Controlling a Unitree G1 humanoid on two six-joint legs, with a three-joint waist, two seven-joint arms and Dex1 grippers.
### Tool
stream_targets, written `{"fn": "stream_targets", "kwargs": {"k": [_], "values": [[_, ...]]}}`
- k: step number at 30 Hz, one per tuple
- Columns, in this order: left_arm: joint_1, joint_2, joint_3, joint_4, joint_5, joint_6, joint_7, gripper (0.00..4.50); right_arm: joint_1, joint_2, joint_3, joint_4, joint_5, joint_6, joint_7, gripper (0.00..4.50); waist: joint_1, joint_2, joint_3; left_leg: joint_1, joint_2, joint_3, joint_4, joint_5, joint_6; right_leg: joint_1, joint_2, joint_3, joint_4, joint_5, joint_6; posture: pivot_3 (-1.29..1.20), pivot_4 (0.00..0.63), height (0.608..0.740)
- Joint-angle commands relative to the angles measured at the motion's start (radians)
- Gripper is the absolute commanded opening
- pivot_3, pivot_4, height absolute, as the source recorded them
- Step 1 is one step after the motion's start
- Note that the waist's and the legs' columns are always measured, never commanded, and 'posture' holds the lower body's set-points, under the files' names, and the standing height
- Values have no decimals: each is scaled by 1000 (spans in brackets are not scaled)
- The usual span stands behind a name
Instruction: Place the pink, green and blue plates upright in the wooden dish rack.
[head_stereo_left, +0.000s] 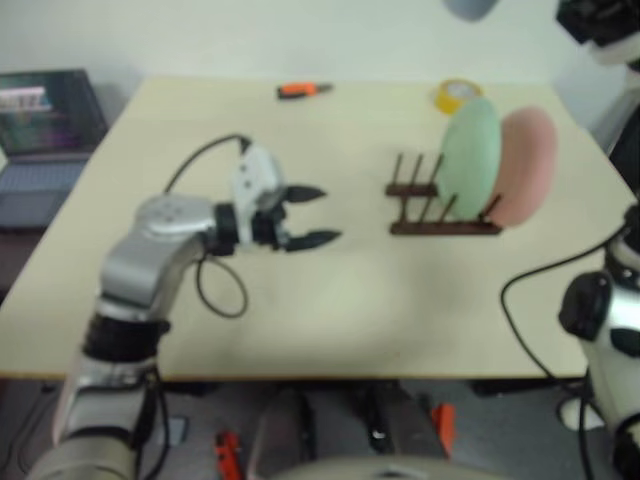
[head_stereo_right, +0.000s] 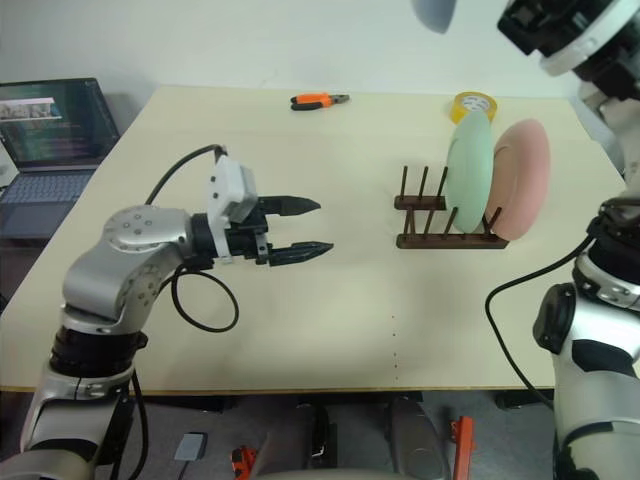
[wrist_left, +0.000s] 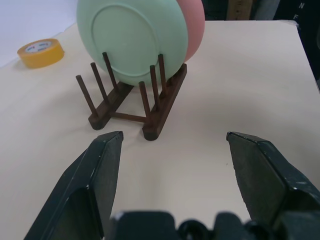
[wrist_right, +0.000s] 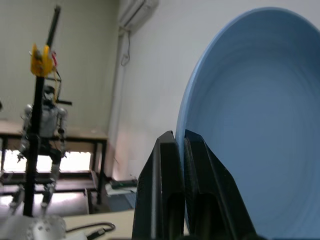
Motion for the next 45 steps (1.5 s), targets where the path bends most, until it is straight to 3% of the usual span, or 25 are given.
{"fn": "stream_targets", "kwargs": {"k": [1, 11, 18, 27, 45], "values": [[-2, 15, 39, -52, -18, 5, 18, 3655, 0, 15, -32, -19, 72, 12, -42, 28, 0, 0, 0, 0, 0, 0, 0, 0, 0, 0, 0, 0, 0, 0, 0, 0, 150, 740], [30, 41, 74, -91, -53, 36, 48, 3655, 87, 86, -22, -20, 143, 23, -130, 28, -1, 0, 0, 0, 0, 0, 0, 0, 0, 0, 0, 0, 0, 0, 0, 0, 150, 740], [54, 45, 76, -111, -62, 46, 66, 3655, 137, 91, -12, -29, 181, 68, -183, 28, 0, 0, 0, 0, 0, 0, -1, 0, 0, 0, 0, 0, -1, 0, 0, 0, 150, 740], [60, 54, 72, -113, -62, 44, 66, 3655, 309, 68, -8, -96, 180, 106, -268, 28, 0, 0, 0, 0, 0, 0, -1, 0, 0, 0, 0, 1, -2, -1, -2, 0, 150, 740], [33, 38, 57, -97, -67, 40, 58, 3655, 457, 77, 11, -84, 143, 90, -285, 28, -1, 0, 0, 0, 0, 0, -2, 0, 0, 0, 0, 0, -2, -2, -2, 0, 150, 740]]}}
